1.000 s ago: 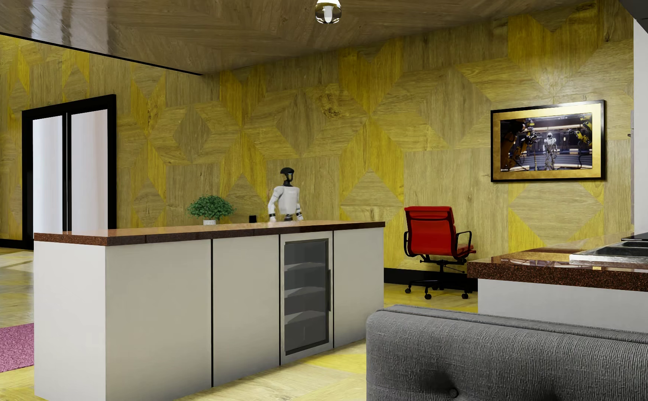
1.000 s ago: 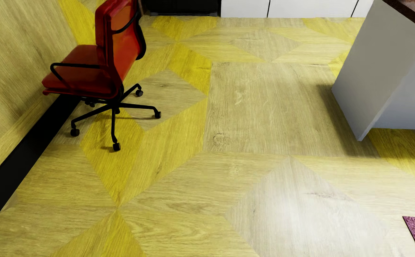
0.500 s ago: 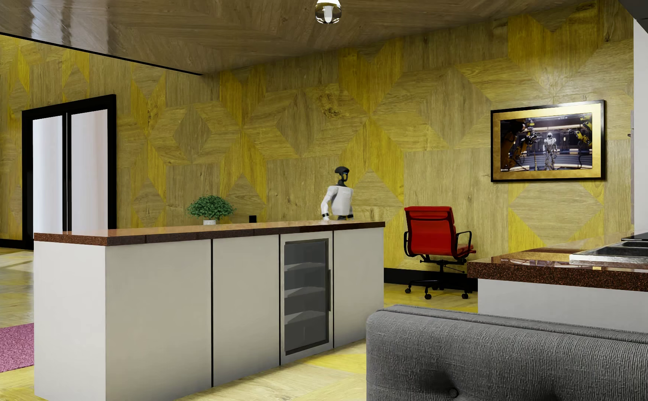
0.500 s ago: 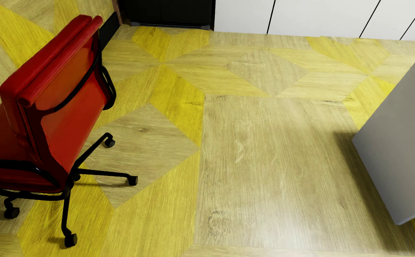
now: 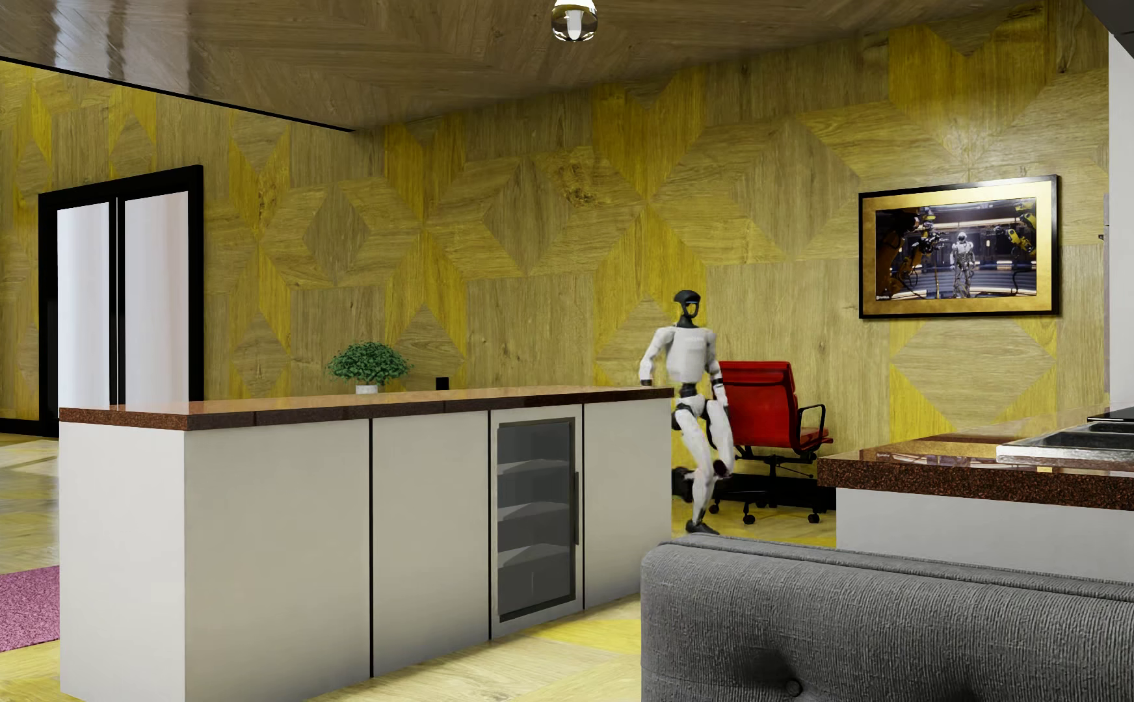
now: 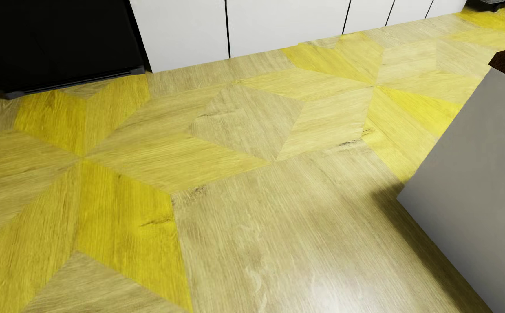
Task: Move towards the counter
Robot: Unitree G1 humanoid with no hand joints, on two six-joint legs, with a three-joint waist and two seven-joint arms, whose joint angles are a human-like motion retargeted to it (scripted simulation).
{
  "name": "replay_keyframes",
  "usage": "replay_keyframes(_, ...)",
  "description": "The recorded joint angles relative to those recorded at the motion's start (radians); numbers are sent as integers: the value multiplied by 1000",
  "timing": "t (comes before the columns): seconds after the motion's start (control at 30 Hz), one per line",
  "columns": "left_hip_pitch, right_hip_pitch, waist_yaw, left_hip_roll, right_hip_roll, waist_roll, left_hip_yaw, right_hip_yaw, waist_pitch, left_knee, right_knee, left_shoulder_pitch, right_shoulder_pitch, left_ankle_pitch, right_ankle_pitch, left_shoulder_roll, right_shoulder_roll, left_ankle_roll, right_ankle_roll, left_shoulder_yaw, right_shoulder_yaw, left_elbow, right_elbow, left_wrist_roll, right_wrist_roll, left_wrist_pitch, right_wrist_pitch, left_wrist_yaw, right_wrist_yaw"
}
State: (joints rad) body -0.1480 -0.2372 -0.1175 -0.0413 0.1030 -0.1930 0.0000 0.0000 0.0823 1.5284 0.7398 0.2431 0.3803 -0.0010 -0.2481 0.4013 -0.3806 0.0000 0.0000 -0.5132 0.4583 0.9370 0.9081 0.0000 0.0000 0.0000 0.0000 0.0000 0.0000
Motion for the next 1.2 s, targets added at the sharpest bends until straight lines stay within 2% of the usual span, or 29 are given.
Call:
replay_keyframes(0.07, -189, 208, 124, -37, -4, -30, 0, 0, -3, -207, -143, 75, -40, 122, 73, -10, 13, 0, 0, -34, -29, 35, -124, 0, 0, 0, 0, 0, 0)
replay_keyframes(0.13, -305, 374, 225, -30, -52, -32, 0, 0, -9, -625, -235, 144, -84, 264, 137, -21, 12, 0, 0, -49, -39, 29, -230, 0, 0, 0, 0, 0, 0)
replay_keyframes(0.17, -347, 445, 243, -14, -78, -18, 0, 0, -18, -818, -256, 171, -104, 220, 165, -32, 0, 0, 0, -51, -44, 24, -287, 0, 0, 0, 0, 0, 0)
replay_keyframes(0.23, -426, 526, 279, 31, -140, 13, 0, 0, -45, -1055, -256, 185, -121, -146, 255, -54, -30, 0, 0, -43, -75, 31, -403, 0, 0, 0, 0, 0, 0)
replay_keyframes(0.27, -448, 560, 305, 46, -181, 15, 0, 0, -42, -1068, -240, 183, -124, -252, 324, -51, -32, 0, 0, -41, -87, 24, -430, 0, 0, 0, 0, 0, 0)
replay_keyframes(0.3, -473, 590, 324, 43, -217, 11, 0, 0, -42, -1040, -217, 176, -120, -208, 423, -44, -26, 0, 0, -33, -97, 25, -424, 0, 0, 0, 0, 0, 0)
replay_keyframes(0.37, -537, 555, 293, -24, -262, -15, 0, 0, -81, -904, -64, 144, -87, 125, 683, -29, 2, 0, 0, -27, -100, 50, -326, 0, 0, 0, 0, 0, 0)
replay_keyframes(0.4, -529, 479, 261, -69, -273, -30, 0, 0, -79, -804, 103, 118, -77, 200, 735, -21, 16, 0, 0, -21, -88, 64, -247, 0, 0, 0, 0, 0, 0)
replay_keyframes(0.43, -463, 376, 228, -116, -270, -37, 0, 0, -53, -750, 313, 81, -81, 187, 610, -10, 23, 0, 0, -16, -61, 67, -172, 0, 0, 0, 0, 0, 0)
replay_keyframes(0.5, -201, 152, 144, -161, -237, -11, 0, 0, -7, -839, 603, 0, -77, 91, 153, 7, 19, 0, 0, 0, -5, 50, -69, 0, 0, 0, 0, 0, 0)
replay_keyframes(0.53, -59, 54, 85, -153, -213, 16, 0, 0, 6, -908, 609, -27, -57, 18, 16, 24, 8, 0, 0, -4, 9, 4, -42, 0, 0, 0, 0, 0, 0)
replay_keyframes(0.57, 88, -15, 21, -136, -198, 40, 0, 0, 23, -982, 525, -46, -33, -61, -44, 45, -7, 0, 0, 0, 16, -60, -22, 0, 0, 0, 0, 0, 0)
replay_keyframes(0.63, 295, -159, -85, -99, -203, 75, 0, 0, 23, -1093, 232, -119, 9, -220, -36, 58, -31, 0, 0, 64, -14, -125, 12, 0, 0, 0, 0, 0, 0)
replay_keyframes(0.7, 424, -239, -166, -78, -235, 81, 0, 0, 3, -1133, -142, -209, 28, -337, 23, 77, -43, 0, 0, 100, -39, -193, 48, 0, 0, 0, 0, 0, 0)
replay_keyframes(0.73, 472, -274, -197, -67, -256, 81, 0, 0, -8, -1126, -243, -245, 39, -357, 15, 84, -47, 0, 0, 115, -52, -219, 64, 0, 0, 0, 0, 0, 0)
replay_keyframes(0.77, 520, -305, -228, -37, -272, 89, 0, 0, -8, -1106, -232, -260, 51, -344, 3, 86, -50, 0, 0, 135, -62, -247, 78, 0, 0, 0, 0, 0, 0)
replay_keyframes(0.8, 559, -324, -257, 1, -274, 102, 0, 0, -3, -1057, -150, -256, 62, -289, 13, 78, -51, 0, 0, 155, -65, -270, 96, 0, 0, 0, 0, 0, 0)
replay_keyframes(0.83, 563, -341, -268, 31, -260, 121, 0, 0, -13, -960, -42, -236, 70, -173, 51, 59, -48, 0, 0, 170, -62, -278, 126, 0, 0, 0, 0, 0, 0)
replay_keyframes(0.87, 520, -349, -256, 54, -231, 148, 0, 0, -27, -801, 66, -204, 70, 0, 95, 31, -43, 0, 0, 173, -51, -266, 160, 0, 0, 0, 0, 0, 0)
replay_keyframes(0.9, 452, -303, -221, 70, -179, 171, 0, 0, -13, -589, 133, -168, 61, 168, 89, 10, -37, 0, 0, 163, -43, -244, 179, 0, 0, 0, 0, 0, 0)
replay_keyframes(0.93, 363, -214, -177, 68, -127, 178, 0, 0, 15, -365, 138, -138, 49, 222, 48, -1, -27, 0, 0, 130, -51, -222, 164, 0, 0, 0, 0, 0, 0)
replay_keyframes(0.97, 249, -121, -128, 48, -101, 174, 0, 0, 28, -195, 108, -123, 38, 154, 19, -16, -13, 0, 0, 78, -57, -175, 130, 0, 0, 0, 0, 0, 0)
replay_keyframes(1.0, 125, -16, -74, 10, -99, 156, 0, 0, 30, -124, 44, -93, 26, 87, 9, -40, 1, 0, 0, 65, -74, -120, 75, 0, 0, 0, 0, 0, 0)
replay_keyframes(1.03, 17, 90, -8, -30, -107, 131, 0, 0, 27, -171, -29, -44, 17, 88, 8, -58, 15, 0, 0, 73, -96, -81, 4, 0, 0, 0, 0, 0, 0)
replay_keyframes(1.07, -68, 196, 61, -51, -111, 115, 0, 0, 28, -317, -103, 2, 8, 146, 8, -58, 19, 0, 0, 36, -113, -44, -79, 0, 0, 0, 0, 0, 0)
replay_keyframes(1.1, -137, 289, 122, -64, -127, 100, 0, 0, 27, -527, -160, 45, -10, 218, 3, -56, 18, 0, 0, 2, -121, -10, -162, 0, 0, 0, 0, 0, 0)
replay_keyframes(1.13, -194, 360, 171, -61, -141, 95, 0, 0, 23, -749, -197, 83, -42, 223, -10, -53, 13, 0, 0, -19, -124, 19, -237, 0, 0, 0, 0, 0, 0)
replay_keyframes(1.17, -236, 416, 212, -45, -146, 102, 0, 0, 17, -936, -217, 107, -86, 80, -35, -44, 1, 0, 0, -75, -126, 50, -300, 0, 0, 0, 0, 0, 0)
replay_keyframes(1.2, -267, 469, 249, -26, -153, 109, 0, 0, 11, -1042, -223, 127, -128, -173, -69, -31, -11, 0, 0, -155, -133, 74, -350, 0, 0, 0, 0, 0, 0)
